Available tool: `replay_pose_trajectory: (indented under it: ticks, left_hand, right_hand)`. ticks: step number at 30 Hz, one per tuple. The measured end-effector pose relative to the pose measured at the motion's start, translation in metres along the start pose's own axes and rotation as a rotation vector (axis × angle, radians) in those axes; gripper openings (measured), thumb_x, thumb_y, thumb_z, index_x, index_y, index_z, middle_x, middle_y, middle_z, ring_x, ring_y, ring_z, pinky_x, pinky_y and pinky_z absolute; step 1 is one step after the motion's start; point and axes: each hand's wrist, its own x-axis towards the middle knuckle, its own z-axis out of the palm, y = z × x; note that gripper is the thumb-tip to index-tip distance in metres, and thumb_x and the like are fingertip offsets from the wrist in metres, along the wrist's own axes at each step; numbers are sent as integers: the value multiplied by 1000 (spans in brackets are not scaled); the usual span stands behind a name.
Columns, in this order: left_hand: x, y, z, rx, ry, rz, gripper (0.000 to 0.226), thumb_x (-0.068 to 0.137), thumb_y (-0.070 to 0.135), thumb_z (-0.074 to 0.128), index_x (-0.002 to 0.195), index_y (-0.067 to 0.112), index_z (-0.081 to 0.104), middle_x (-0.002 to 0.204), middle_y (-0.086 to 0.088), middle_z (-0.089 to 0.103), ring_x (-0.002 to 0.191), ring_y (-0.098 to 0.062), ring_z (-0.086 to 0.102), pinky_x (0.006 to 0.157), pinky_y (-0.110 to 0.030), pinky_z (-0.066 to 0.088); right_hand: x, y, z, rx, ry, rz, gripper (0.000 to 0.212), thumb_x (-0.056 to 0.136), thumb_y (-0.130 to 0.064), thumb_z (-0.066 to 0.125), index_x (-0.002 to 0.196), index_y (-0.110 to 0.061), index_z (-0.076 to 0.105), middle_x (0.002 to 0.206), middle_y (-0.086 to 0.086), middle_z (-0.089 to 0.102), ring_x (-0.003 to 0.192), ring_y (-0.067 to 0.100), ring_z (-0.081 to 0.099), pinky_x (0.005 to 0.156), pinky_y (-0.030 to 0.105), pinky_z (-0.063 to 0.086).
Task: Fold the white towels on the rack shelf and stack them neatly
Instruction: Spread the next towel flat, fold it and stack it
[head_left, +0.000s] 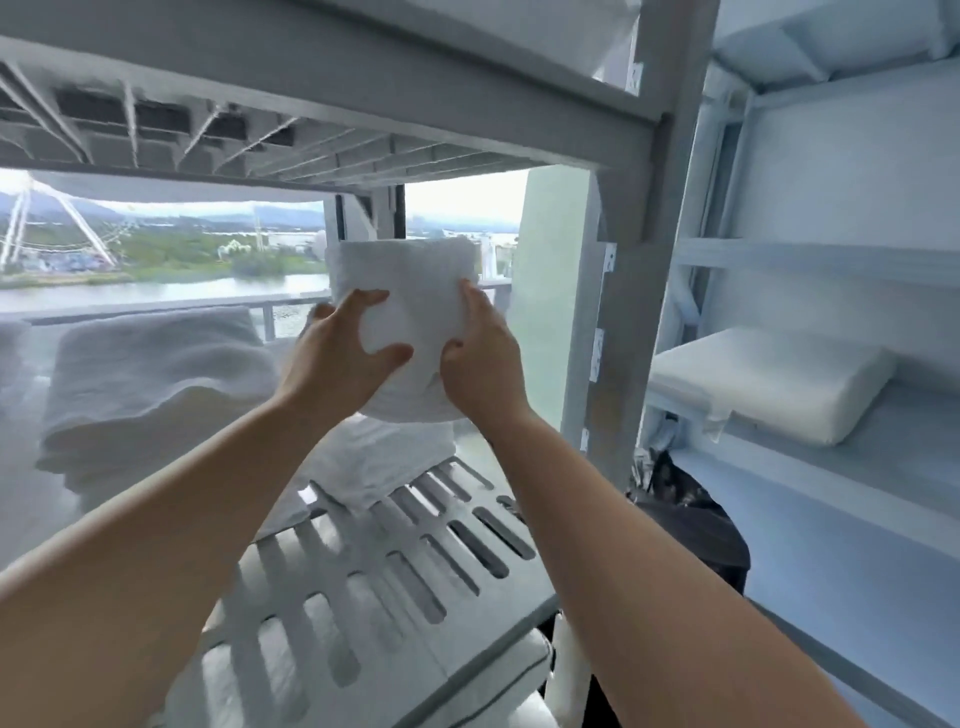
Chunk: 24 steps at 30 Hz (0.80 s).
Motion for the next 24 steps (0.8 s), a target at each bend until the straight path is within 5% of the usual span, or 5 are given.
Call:
replay_pose_trajectory:
  ticks: [8,15,24]
  left_hand:
    - [32,7,27,152,135,-158,69,76,50,79,137,47,47,120,-13,55,109,-38,59,87,-41,45]
    - [37,5,9,174,182,-241,66,79,52,75,138,44,48,107,-2,46,95,-24,52,80,-30,40]
    - [44,-7,8,185,-18,-415,64,85,51,68,141,26,52,137,-13,57,119,-29,57,85,-29,44]
  right_hand:
    - [55,33,16,131,-113,-86,78,82,1,47,155,-22,32,143,7,54,127,33,49,101,37,43]
    - [81,19,39,182,-164,-54,78,78,0,46,151,-28,37,130,7,62,115,31,56,81,30,40]
    - [98,31,67,169,-199,44,71,84,5,53,152,-9,35,135,16,61,122,33,58,89,26,41]
